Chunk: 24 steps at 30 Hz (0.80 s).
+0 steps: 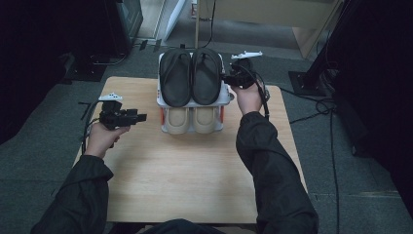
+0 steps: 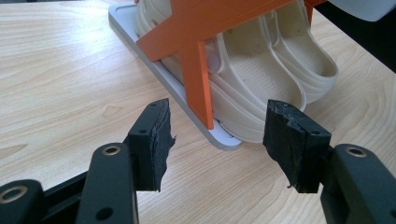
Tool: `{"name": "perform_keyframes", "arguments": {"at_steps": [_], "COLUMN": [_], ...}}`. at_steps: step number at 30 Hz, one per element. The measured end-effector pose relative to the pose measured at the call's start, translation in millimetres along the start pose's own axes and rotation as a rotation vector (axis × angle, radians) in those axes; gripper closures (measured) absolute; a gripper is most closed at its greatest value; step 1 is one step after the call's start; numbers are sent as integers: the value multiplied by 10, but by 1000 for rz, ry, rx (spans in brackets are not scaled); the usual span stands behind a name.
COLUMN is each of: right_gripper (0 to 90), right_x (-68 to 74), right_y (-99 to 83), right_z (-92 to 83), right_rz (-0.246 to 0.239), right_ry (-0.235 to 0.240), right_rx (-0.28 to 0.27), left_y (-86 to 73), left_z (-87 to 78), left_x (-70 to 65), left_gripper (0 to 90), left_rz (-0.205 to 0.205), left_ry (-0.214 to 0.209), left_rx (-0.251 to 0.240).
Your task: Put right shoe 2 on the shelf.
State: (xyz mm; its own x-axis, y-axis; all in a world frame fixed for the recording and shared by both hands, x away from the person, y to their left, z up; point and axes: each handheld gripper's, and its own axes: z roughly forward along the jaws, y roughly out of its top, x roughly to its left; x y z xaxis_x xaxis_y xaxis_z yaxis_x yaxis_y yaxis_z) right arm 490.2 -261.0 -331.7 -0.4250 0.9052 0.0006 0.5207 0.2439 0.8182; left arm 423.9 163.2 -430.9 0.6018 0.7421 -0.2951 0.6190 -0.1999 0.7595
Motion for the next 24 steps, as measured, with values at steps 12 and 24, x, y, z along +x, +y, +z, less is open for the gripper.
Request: {"name": "perform_keyframes", "arguments": {"at_steps": [12,24], "right_gripper": [506,465], "right_x": [-85,-122], "right_y": [-226,-504], "right_z": [-169,-324], "right_rz": [-10,-34], "right_ry": [44,98], "right_rx": [-51,-61], "left_y": [-8,-24], "left_z": [10,43], "left_x": [-4,-29], "left_gripper": [413,402], "left_rz": [8,17], "left_ry": [8,5], "left_rx": [6,14]}}
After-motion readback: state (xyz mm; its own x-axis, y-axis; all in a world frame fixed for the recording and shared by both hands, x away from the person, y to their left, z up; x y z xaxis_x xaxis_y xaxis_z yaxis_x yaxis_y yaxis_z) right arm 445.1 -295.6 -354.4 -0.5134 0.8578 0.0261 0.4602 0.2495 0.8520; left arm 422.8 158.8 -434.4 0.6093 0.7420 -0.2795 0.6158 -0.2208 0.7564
